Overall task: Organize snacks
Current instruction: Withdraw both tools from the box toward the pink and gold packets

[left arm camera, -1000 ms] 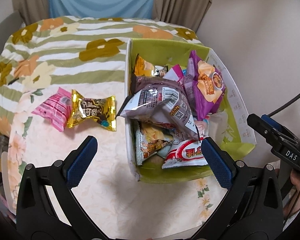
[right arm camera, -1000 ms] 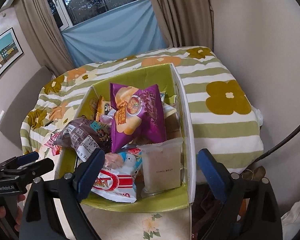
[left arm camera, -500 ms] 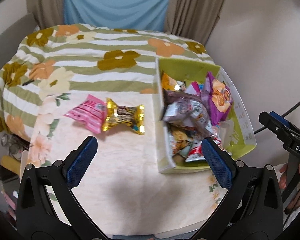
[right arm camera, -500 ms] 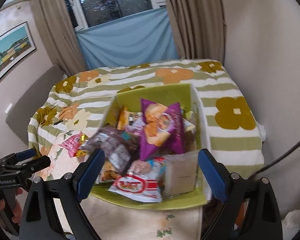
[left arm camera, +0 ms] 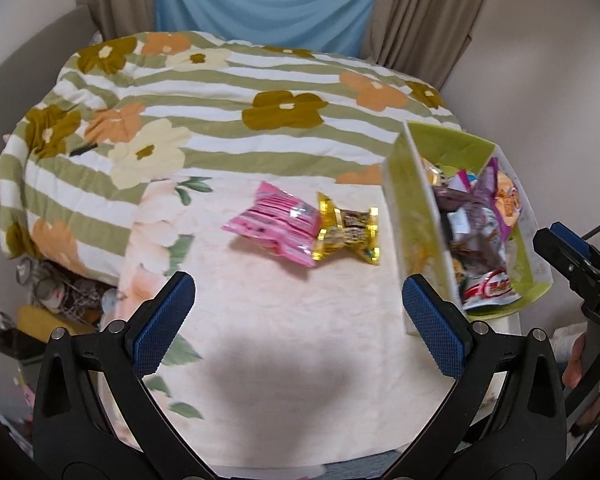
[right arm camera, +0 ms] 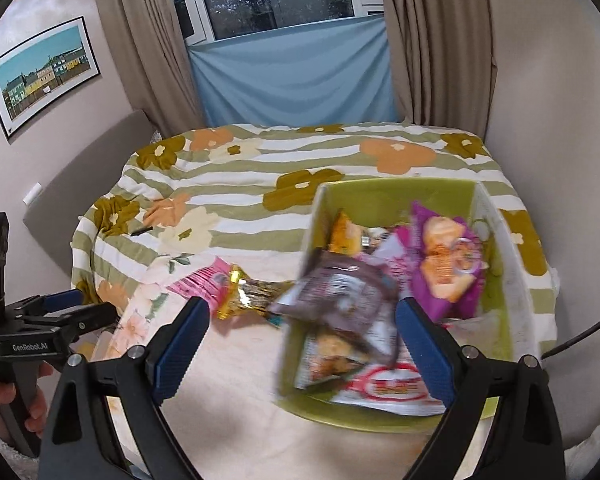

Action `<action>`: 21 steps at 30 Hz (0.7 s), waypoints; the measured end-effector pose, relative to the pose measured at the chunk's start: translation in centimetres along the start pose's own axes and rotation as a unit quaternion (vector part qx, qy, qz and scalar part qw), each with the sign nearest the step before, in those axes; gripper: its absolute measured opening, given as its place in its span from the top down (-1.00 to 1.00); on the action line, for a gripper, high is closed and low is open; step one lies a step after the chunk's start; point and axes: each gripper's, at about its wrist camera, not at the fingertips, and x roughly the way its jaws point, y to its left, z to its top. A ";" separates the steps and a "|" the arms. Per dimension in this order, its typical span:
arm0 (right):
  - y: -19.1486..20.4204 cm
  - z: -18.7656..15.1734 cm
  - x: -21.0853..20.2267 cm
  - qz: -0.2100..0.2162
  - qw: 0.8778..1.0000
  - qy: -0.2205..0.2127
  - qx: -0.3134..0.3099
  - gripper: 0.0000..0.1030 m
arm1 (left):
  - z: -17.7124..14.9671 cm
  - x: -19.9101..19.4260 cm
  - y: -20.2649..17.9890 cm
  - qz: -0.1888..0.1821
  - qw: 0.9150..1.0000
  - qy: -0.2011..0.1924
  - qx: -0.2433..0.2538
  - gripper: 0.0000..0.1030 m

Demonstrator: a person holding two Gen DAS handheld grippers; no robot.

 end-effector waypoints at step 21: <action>10.4 -0.7 10.2 -0.064 0.983 0.057 0.164 -0.80 | 5.2 10.3 7.3 -0.088 0.990 0.072 0.077 -0.99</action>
